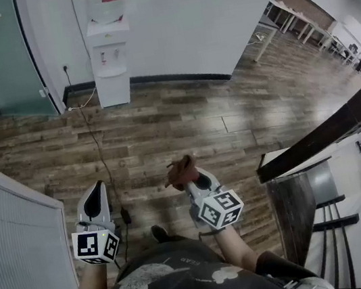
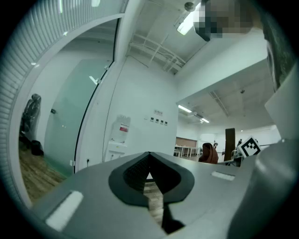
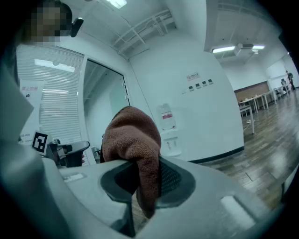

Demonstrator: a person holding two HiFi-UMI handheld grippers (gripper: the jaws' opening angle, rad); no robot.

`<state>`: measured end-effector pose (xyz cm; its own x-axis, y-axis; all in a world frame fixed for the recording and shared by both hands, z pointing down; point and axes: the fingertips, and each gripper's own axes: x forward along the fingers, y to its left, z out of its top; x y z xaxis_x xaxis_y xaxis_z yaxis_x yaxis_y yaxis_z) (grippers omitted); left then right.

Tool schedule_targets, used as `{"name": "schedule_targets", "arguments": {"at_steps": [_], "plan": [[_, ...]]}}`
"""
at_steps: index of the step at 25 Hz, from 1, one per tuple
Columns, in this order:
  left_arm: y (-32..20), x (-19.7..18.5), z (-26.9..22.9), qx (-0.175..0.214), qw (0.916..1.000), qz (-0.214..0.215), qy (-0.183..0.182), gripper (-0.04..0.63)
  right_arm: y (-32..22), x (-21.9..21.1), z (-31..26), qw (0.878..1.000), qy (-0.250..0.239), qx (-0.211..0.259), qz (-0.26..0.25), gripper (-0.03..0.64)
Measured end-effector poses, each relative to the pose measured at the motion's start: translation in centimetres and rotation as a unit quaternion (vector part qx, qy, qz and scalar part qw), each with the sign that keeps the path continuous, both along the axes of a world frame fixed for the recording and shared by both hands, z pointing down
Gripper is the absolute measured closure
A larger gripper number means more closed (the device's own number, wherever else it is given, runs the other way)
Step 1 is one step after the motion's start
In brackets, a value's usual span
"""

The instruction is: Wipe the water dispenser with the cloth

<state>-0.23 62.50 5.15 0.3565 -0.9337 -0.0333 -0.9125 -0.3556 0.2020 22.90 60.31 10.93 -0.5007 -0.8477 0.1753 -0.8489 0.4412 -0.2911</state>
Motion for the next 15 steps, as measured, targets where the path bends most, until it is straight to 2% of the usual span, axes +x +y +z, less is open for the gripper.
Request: {"name": "schedule_targets", "arguments": {"at_steps": [7,9,15], "plan": [[-0.8,0.1,1.2,-0.022,0.9995,0.011,0.019,0.578,-1.2,-1.2,0.9,0.999,0.008,-0.024,-0.035,0.560],[-1.0,0.3,1.4,-0.025,0.9989,0.017,0.037,0.578,-1.5,-0.8,0.8,0.999,0.000,-0.028,-0.038,0.560],[-2.6,2.1,0.9,-0.017,0.9988,0.003,0.045,0.577,-2.7,2.2,1.1,0.999,-0.014,-0.028,-0.028,0.560]]}}
